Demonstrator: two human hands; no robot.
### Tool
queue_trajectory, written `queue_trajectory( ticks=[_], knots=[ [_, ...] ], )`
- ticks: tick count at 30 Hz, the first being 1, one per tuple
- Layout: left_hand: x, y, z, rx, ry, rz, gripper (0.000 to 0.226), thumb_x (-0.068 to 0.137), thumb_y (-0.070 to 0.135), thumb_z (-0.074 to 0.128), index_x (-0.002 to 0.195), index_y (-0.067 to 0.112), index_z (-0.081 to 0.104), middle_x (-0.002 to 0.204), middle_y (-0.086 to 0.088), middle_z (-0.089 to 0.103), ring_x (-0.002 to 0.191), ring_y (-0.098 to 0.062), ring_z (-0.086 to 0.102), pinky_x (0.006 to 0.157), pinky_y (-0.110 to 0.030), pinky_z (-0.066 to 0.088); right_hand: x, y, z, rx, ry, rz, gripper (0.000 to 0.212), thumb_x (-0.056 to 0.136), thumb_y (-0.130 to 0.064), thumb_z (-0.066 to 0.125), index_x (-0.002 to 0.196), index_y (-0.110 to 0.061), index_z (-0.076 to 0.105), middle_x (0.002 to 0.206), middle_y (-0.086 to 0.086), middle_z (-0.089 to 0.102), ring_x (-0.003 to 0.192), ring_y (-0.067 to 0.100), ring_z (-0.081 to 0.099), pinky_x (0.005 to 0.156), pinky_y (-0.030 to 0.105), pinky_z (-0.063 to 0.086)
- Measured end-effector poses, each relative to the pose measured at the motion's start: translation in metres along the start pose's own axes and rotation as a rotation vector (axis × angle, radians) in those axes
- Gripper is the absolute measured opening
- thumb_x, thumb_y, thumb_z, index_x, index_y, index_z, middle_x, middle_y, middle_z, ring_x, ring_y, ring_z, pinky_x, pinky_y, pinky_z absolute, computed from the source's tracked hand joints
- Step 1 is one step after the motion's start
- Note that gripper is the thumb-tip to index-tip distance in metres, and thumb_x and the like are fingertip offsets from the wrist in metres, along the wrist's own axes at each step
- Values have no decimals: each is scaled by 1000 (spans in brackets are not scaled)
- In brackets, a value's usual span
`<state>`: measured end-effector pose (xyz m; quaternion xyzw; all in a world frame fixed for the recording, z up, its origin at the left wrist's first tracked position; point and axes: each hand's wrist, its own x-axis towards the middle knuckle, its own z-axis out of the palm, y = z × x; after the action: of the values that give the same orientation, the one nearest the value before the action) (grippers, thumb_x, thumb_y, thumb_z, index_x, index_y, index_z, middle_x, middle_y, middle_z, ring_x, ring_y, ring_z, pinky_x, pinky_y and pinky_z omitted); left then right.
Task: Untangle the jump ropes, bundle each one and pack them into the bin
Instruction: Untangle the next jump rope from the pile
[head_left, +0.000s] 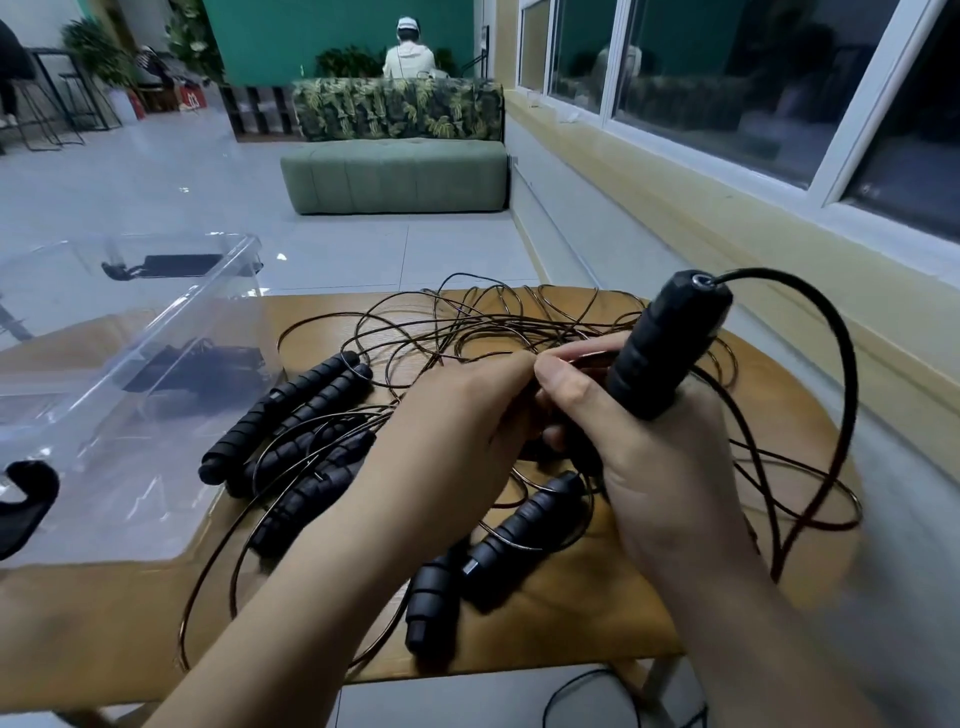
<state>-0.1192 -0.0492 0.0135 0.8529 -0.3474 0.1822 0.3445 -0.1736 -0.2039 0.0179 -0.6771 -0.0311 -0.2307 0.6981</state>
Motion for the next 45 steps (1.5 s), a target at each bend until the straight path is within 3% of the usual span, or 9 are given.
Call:
queue_trajectory(
  ticks=[5,9,13,16,21,26,33,37,45],
  knots=[
    [-5,6,9,-153,43,-14,42,94,10,60,123,39,66,81,22,65,73,2,59,66,-21,46,-1,-5,1,32,-7,-20,17,85,-31,82,85,-14,81,77,11,78,66,28,75,66,41,62],
    [-3,7,8,-278,69,-27,19,100,13,60,111,21,73,83,14,68,79,-9,65,71,-27,52,-1,-14,-4,184,-111,-59,10,88,-22,78,86,-13,79,79,15,75,67,30,71,67,36,58],
    [2,12,-1,-233,190,2,11,101,27,73,92,20,75,110,11,69,111,-15,64,91,-29,49,5,-26,-14,324,-72,-46,14,88,-21,76,89,-7,74,76,12,71,62,25,64,60,31,53],
    [0,12,-7,-290,78,-53,23,86,33,87,85,23,67,131,8,61,125,-13,60,96,-21,48,11,-29,-20,421,-45,-16,9,91,-17,72,85,-11,73,75,8,68,62,22,60,61,31,50],
    [-4,9,1,-277,-35,-164,46,84,17,88,107,32,51,113,14,72,106,-10,70,91,-37,56,16,-29,-23,492,-9,56,9,92,-18,71,87,-10,72,75,6,67,61,18,58,59,29,49],
    [-3,3,-8,-231,35,-235,31,91,41,81,108,34,57,82,10,72,69,-10,66,67,-34,55,26,-29,-32,516,85,145,12,94,-20,72,92,-10,66,76,3,66,60,14,57,56,25,48],
    [2,7,-8,-740,44,-551,37,105,40,61,103,3,62,74,-8,65,59,-23,56,55,-31,45,21,1,-14,399,31,493,30,91,-39,76,98,-10,71,72,8,71,49,12,60,46,20,50],
    [7,6,-10,-1100,105,-759,44,107,43,50,105,4,70,78,-12,60,58,-22,52,52,-30,44,12,9,-4,390,-92,569,40,92,-41,76,105,-4,70,73,11,69,52,14,57,47,20,50],
    [6,-1,-9,-1133,136,-850,49,107,40,54,124,-5,66,86,-11,66,65,-18,60,57,-27,49,5,18,7,289,-180,500,56,103,-59,50,111,-4,62,76,20,63,45,24,48,43,26,36]
  ],
)
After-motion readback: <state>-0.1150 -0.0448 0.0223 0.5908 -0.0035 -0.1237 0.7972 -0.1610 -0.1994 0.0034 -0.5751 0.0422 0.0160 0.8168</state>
